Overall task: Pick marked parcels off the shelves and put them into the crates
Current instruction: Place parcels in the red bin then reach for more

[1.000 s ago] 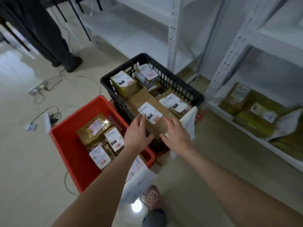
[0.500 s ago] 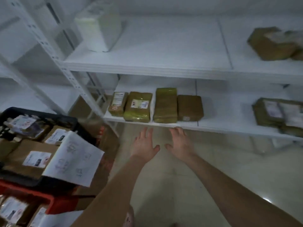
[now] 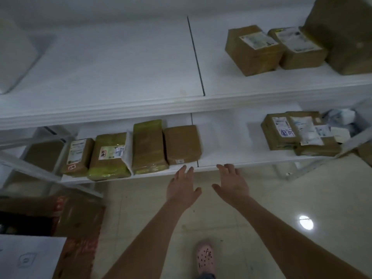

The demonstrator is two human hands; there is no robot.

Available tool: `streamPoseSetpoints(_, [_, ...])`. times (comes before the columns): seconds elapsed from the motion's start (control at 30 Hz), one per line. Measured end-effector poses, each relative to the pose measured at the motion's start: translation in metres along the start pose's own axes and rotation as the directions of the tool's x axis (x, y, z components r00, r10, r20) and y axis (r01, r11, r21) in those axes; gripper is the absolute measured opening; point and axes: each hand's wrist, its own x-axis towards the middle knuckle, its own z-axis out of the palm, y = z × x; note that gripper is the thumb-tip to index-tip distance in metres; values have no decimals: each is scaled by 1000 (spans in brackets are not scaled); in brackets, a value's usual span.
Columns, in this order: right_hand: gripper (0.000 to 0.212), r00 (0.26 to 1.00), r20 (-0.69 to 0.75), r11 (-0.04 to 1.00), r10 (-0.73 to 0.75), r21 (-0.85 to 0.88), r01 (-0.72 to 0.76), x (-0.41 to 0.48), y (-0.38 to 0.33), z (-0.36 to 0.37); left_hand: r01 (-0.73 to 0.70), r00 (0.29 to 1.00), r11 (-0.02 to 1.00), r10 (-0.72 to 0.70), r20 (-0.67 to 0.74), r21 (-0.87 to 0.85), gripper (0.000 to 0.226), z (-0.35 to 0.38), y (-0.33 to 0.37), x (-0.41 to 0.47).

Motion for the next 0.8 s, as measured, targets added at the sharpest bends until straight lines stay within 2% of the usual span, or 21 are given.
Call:
streamPoseSetpoints(0.1, [67, 999, 34, 1000, 9, 21, -10, 59, 3, 6, 43, 999, 999, -43, 1, -30, 76, 9, -7, 52])
streamPoseSetpoints(0.2, [68, 985, 141, 971, 96, 204, -124, 115, -1, 24, 120, 991, 993, -120, 56, 7, 76, 20, -21, 99])
streamPoseSetpoints(0.3, [71, 953, 258, 859, 159, 439, -262, 163, -2, 48, 195, 979, 981, -196, 62, 21, 74, 27, -36, 143])
streamPoseSetpoints(0.37, [72, 949, 268, 799, 166, 528, -289, 193, 1, 60, 244, 970, 969, -244, 19, -24, 73, 29, -46, 174])
streamPoseSetpoints(0.53, [69, 969, 218, 790, 115, 572, -222, 256, -3, 84, 331, 942, 926, -335, 12, -182, 74, 44, -59, 221])
streamPoseSetpoints(0.67, [61, 972, 227, 837, 62, 518, -175, 271, 1, 102, 409, 909, 891, -416, 5, -199, 82, 62, -55, 234])
streamPoseSetpoints(0.8, [69, 963, 265, 864, 55, 471, -179, 260, 33, 101, 457, 884, 877, -467, -36, -150, 92, 75, -37, 228])
